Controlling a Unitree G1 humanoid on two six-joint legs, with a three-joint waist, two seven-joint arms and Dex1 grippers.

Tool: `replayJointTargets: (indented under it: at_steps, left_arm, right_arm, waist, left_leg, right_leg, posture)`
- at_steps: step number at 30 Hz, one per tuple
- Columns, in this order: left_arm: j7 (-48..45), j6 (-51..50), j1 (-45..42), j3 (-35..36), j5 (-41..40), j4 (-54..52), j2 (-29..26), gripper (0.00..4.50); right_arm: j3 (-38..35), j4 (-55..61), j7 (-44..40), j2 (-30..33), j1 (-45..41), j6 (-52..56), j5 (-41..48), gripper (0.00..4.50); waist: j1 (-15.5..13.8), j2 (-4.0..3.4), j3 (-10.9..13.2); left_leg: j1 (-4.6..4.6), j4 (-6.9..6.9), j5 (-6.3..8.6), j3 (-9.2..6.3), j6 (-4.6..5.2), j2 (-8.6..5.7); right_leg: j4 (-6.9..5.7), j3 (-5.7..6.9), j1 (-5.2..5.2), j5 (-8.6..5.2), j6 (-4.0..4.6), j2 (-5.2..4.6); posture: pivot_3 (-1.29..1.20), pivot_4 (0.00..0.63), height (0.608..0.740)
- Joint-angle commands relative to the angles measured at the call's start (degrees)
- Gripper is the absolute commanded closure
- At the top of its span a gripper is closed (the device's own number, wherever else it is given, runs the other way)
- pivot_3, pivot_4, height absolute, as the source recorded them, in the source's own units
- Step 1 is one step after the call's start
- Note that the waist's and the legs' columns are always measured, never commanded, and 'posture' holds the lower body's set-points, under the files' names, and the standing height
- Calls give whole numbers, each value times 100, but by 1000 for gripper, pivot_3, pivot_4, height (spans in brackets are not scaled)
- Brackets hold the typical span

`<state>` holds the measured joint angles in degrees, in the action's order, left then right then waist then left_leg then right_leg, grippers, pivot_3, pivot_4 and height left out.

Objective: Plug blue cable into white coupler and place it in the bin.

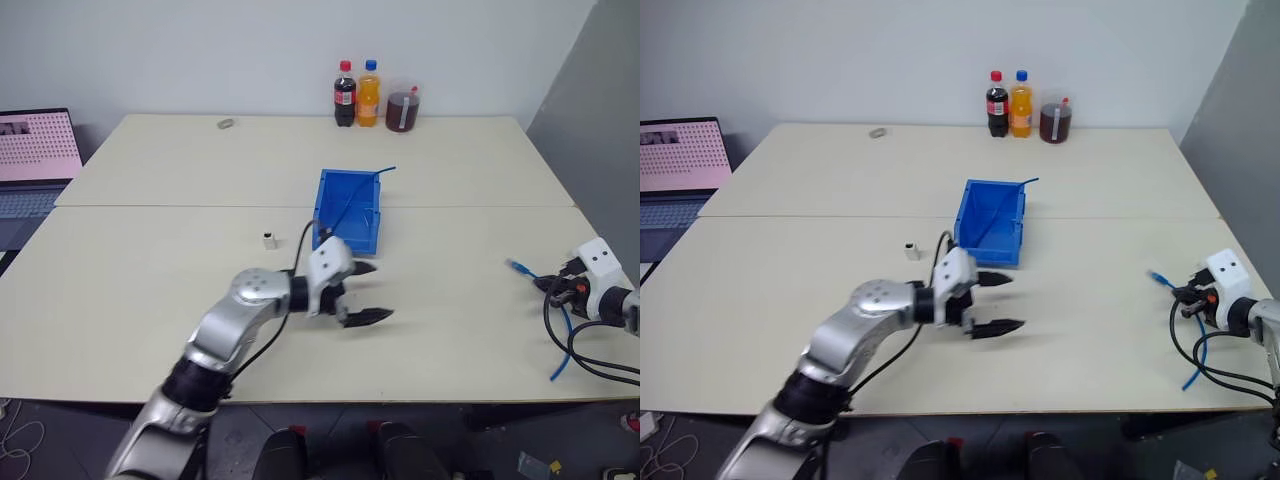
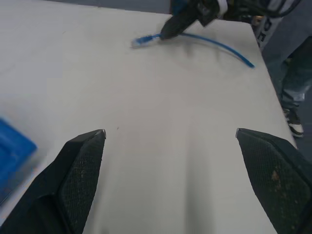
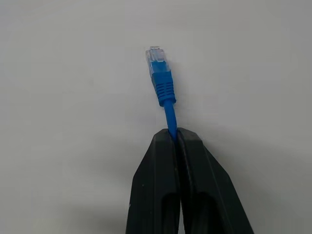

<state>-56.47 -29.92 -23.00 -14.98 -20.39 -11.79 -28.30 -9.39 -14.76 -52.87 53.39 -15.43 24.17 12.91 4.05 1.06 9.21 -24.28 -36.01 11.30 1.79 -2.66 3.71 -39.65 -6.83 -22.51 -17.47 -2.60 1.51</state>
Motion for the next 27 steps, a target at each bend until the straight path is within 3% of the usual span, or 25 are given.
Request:
replayJointTargets:
  at_steps: [1,3,5,10,17,21,22,24,25,27]
  left_arm:
    - [-417,-578,600,500,-817,-1088,-585,0]
    - [-500,-599,1157,741,-891,-1377,-1009,0]
    - [-194,-472,1660,1196,-792,-1136,-1133,0]
    - [242,238,2029,1791,-261,-387,-1322,0]
    - [80,549,2196,2111,-229,9,-1519,0]
    - [55,637,2115,2056,-196,102,-1537,0]
    - [42,668,2057,2019,-156,155,-1536,0]
    - [18,709,1919,1960,-108,283,-1523,0]
    - [10,724,1838,1927,-89,342,-1510,0]
    - [-7,762,1649,1833,-39,454,-1463,0]
  right_arm:
    - [271,1541,-654,276,72,-272,165,4462]
    - [744,2180,-762,149,-65,-512,-18,4462]
    - [1522,2528,-672,-426,-576,-673,-307,4462]
    - [2761,1927,-573,-1503,-1329,-1306,-1124,4462]
    - [3602,317,-539,-2426,-2246,-2354,-1887,4462]
    - [3717,-282,-664,-2759,-2495,-2602,-1981,4462]
    - [3722,-377,-669,-2827,-2535,-2609,-1985,4015]
    - [3725,-505,-667,-2936,-2588,-2622,-1987,3754]
    - [3722,-539,-671,-2970,-2600,-2635,-1991,3331]
    - [3692,-549,-707,-3011,-2602,-2618,-1957,2943]
  waist:
    - [27,4,6]
    - [60,9,9]
    - [90,16,13]
    - [57,63,46]
    - [-82,87,61]
    - [-101,88,62]
    - [-100,88,62]
    - [-94,88,62]
    - [-92,88,62]
    - [-88,88,62]
  left_leg:
    - [1,1,0,-2,0,0]
    - [12,2,1,-12,0,4]
    - [32,5,1,-14,0,5]
    - [44,3,0,-19,1,5]
    - [18,-1,0,8,1,-13]
    - [7,6,1,-5,0,-9]
    - [4,6,1,-11,0,-8]
    - [0,7,1,-21,-1,-6]
    - [0,6,1,-30,-1,-5]
    - [0,6,1,-37,-1,-5]
  right_leg:
    - [0,2,1,-1,0,0]
    - [8,12,18,-2,0,0]
    - [13,14,33,-4,3,-2]
    - [-1,15,28,-14,22,-3]
    - [14,36,22,-3,28,-58]
    - [13,63,20,-10,44,-57]
    - [10,72,20,-12,47,-57]
    - [4,86,19,-16,54,-57]
    - [-4,97,19,-19,60,-56]
    - [-16,105,19,-22,66,-54]
  posture:
    - [0,150,740]
    - [0,150,740]
    - [0,150,740]
    - [0,150,740]
    - [0,150,740]
    - [0,150,740]
    - [0,150,740]
    - [0,150,740]
    - [0,150,740]
    - [0,150,740]
